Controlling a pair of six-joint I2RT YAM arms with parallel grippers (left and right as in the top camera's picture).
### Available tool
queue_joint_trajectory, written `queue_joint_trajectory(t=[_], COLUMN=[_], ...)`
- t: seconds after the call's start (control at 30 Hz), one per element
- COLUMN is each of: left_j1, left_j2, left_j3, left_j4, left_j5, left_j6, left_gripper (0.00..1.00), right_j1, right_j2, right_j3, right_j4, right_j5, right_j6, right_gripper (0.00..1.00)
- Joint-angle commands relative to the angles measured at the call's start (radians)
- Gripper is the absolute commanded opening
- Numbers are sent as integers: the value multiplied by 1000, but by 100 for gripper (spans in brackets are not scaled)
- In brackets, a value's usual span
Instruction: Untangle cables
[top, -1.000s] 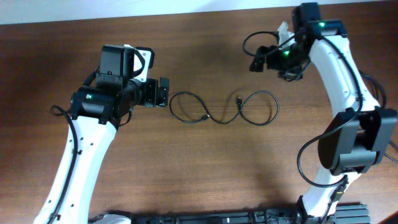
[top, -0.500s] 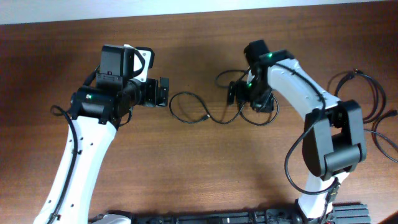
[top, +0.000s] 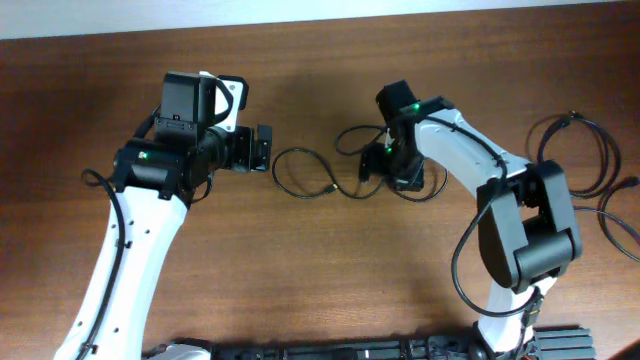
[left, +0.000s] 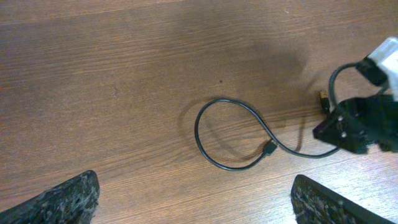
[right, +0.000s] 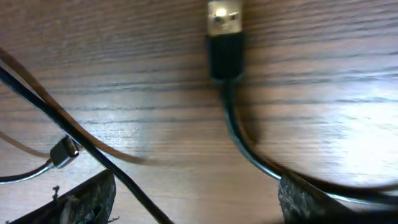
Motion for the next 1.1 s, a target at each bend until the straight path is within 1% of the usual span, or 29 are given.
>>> queue_joint_trajectory(t=[0.0, 0.03, 0.07, 0.1, 0.13, 0.17, 0.2, 0.3, 0.4, 0.47, 0.6, 0.7, 0.83, 0.9, 1.0, 1.07], left_j1=[6, 6, 6, 6, 6, 6, 6, 6, 6, 6, 6, 6, 6, 6, 6, 6], left_j2=[-15, -15, -15, -15, -15, -15, -15, -15, -15, -15, -15, -15, -15, -15, -15, -15], left_j3=[9, 9, 9, 9, 9, 9, 9, 9, 9, 9, 9, 9, 9, 9, 9, 9], left_j4=[2, 2, 2, 2, 2, 2, 2, 2, 2, 2, 2, 2, 2, 2, 2, 2], left_j5=[-7, -7, -7, -7, -7, -7, -7, -7, -7, -7, -7, -7, -7, -7, -7, -7], left_j6=[19, 19, 19, 19, 19, 19, 19, 19, 19, 19, 19, 19, 19, 19, 19, 19], left_gripper=[99, 99, 99, 99, 99, 99, 99, 99, 99, 99, 99, 99, 99, 99, 99, 99], right_j1=[40, 46, 50, 52, 51, 51, 50, 50, 42, 29, -14, -59, -116, -147, -210, -262], right_j2=[6, 6, 6, 6, 6, 6, 6, 4, -7, -22, -60, -63, -63, -63, -63, -63], right_j3=[-53, -63, -68, -68, -68, -68, -68, -61, -2, 58, 238, 407, 566, 620, 654, 653], right_j4=[56, 75, 84, 92, 106, 114, 116, 117, 76, 36, -42, -94, -103, -103, -90, -77], right_j5=[11, 12, 12, 12, 12, 12, 13, 39, 47, 62, 101, 180, 298, 380, 477, 483], right_j6=[10, 18, 32, 42, 42, 42, 42, 42, 33, 30, -4, -4, -4, -4, -3, -3], right_gripper=[77, 71, 61, 48, 29, 15, 4, 4, 4, 4, 4, 4, 4, 4, 4, 4])
